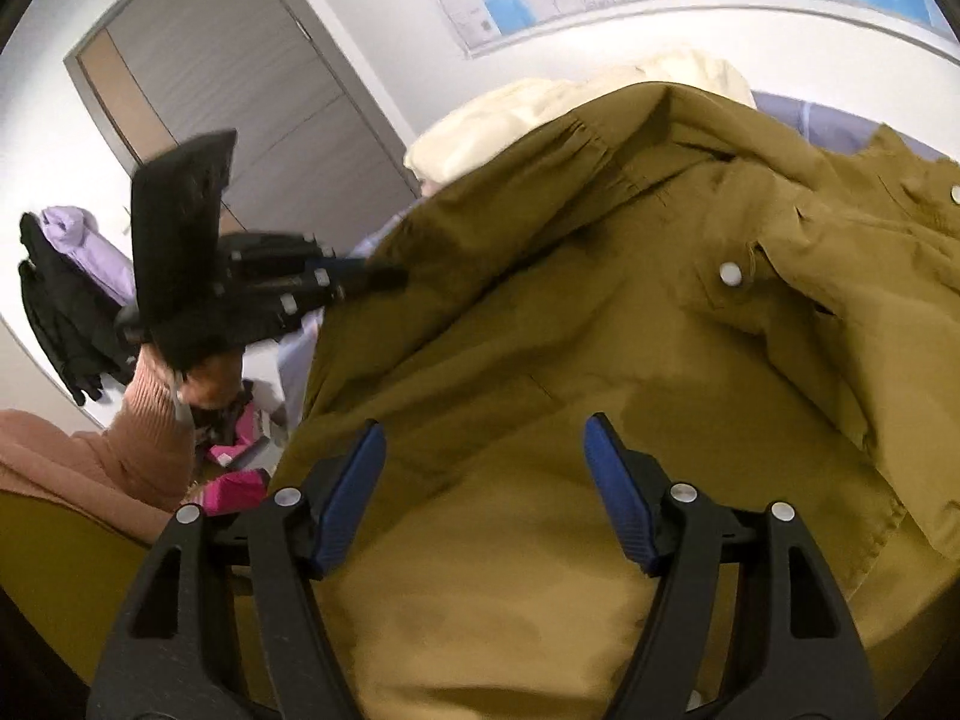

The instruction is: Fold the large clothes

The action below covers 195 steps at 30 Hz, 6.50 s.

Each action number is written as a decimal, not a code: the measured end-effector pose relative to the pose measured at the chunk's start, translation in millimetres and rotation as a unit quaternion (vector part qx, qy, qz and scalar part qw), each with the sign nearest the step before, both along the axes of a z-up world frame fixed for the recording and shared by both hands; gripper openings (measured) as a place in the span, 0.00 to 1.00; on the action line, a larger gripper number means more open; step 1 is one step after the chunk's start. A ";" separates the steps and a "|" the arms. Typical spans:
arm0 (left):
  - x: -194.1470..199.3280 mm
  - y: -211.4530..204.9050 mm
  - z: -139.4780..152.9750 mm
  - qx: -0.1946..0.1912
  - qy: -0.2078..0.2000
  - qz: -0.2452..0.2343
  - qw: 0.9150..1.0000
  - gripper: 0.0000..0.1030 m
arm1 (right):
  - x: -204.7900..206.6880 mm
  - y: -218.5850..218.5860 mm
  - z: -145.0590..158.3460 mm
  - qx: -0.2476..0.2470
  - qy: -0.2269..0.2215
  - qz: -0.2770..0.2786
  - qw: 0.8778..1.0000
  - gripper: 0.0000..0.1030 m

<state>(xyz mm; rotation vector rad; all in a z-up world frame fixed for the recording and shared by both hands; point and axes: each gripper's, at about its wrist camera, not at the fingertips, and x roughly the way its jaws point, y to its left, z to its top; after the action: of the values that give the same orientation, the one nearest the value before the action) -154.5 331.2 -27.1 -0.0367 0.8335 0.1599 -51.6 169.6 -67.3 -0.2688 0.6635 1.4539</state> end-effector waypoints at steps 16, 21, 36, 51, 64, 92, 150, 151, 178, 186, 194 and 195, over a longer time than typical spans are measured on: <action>95.4 -34.6 78.2 -0.112 0.008 -0.093 0.989 0.09 | -19.5 -23.8 12.1 0.120 0.048 0.031 0.991 0.84; 101.2 -45.4 71.3 -0.103 0.020 -0.089 0.990 0.10 | -26.0 31.2 5.2 0.136 0.094 0.060 0.984 0.55; 93.2 -19.9 86.3 -0.141 -0.059 -0.087 0.984 0.54 | 24.5 -139.6 109.0 -0.046 -0.102 -0.066 0.991 0.13; 102.6 -34.7 -28.0 -0.086 0.053 -0.112 0.989 0.54 | 68.3 -236.7 6.1 0.047 0.009 -0.212 0.976 0.88; 163.3 -32.0 -19.8 0.025 0.055 -0.031 0.998 0.56 | 82.4 -238.3 72.0 0.049 -0.081 -0.231 0.968 0.04; 184.9 -31.9 -41.7 0.051 0.054 0.006 0.997 0.36 | 156.7 -283.5 35.4 0.079 -0.007 -0.295 0.952 0.06; 35.4 -38.3 -19.8 -0.066 -0.021 0.029 0.997 0.71 | 47.8 -340.6 -105.1 0.106 0.127 -0.342 0.925 0.39; 33.4 -37.4 -19.8 -0.069 -0.021 0.030 0.997 0.71 | 48.7 -338.7 -110.2 0.114 0.150 -0.329 0.925 0.15; -25.1 -69.1 -58.5 -0.147 0.063 -0.127 0.979 0.77 | 18.6 -437.6 -135.0 0.186 0.158 -0.396 0.885 0.62; -23.8 -72.9 -61.0 -0.157 0.061 -0.110 0.979 0.04 | 14.8 -430.8 -141.3 0.215 0.179 -0.342 0.897 0.11; -49.4 -30.8 3.5 -0.144 -0.024 -0.055 0.988 0.05 | -50.2 -433.8 -77.0 0.292 0.085 -0.251 0.919 0.04; -49.7 -30.6 0.7 -0.146 -0.017 -0.061 0.987 0.07 | -49.2 -428.4 -80.1 0.279 0.088 -0.241 0.925 0.06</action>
<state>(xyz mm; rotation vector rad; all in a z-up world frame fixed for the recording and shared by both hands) -204.2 300.6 -26.3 -0.2627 0.8179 -0.0792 -100.9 -258.8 -147.4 0.4501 0.3913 1.1327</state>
